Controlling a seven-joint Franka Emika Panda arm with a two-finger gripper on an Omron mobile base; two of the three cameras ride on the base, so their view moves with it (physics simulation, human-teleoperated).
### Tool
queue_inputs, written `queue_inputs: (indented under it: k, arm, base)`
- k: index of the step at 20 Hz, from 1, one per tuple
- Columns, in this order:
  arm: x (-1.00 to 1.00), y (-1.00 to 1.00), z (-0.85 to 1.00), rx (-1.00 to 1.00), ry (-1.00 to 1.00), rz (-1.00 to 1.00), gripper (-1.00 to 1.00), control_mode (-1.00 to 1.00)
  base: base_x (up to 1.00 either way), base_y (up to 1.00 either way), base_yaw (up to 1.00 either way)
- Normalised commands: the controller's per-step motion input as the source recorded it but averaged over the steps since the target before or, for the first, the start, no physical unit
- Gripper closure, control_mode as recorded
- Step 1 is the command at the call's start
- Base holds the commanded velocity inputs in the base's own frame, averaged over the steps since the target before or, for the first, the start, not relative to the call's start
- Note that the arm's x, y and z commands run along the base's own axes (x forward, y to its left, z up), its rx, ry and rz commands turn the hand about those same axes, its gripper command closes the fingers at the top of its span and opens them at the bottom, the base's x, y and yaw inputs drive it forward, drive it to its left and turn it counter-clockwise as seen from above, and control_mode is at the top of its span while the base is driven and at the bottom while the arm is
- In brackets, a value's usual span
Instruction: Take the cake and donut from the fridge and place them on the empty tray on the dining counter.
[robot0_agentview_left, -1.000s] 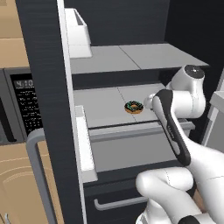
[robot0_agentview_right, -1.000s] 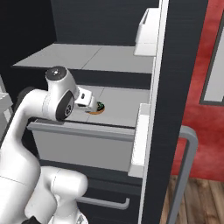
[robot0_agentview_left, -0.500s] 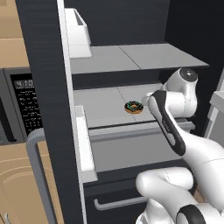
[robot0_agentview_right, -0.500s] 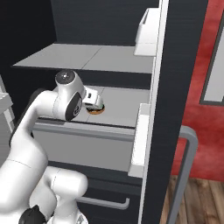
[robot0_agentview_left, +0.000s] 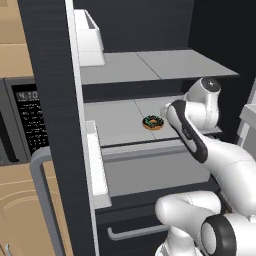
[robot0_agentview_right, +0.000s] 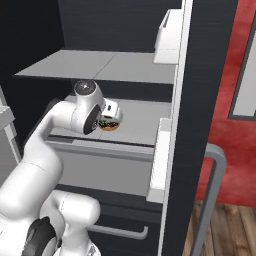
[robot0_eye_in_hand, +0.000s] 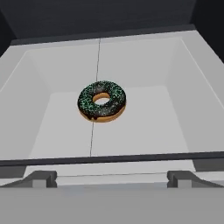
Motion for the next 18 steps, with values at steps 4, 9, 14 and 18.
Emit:
queue_inputs:
  k: [4,9,14,18]
  arm:
    - [0.30,0.00,-0.17,0.06,0.00,0.00,-1.00,-1.00]
    - [0.33,0.00,-0.27,0.01,0.00,0.00,-1.00,-1.00]
    - [0.23,0.00,-0.25,0.00,0.00,0.00,-1.00,-1.00]
    - [0.29,0.00,-0.23,0.00,0.00,0.00,-1.00,-1.00]
  base:
    - [0.00,0.00,0.00]
    - [0.00,0.00,0.00]
    - [0.00,0.00,0.00]
    - [0.00,0.00,0.00]
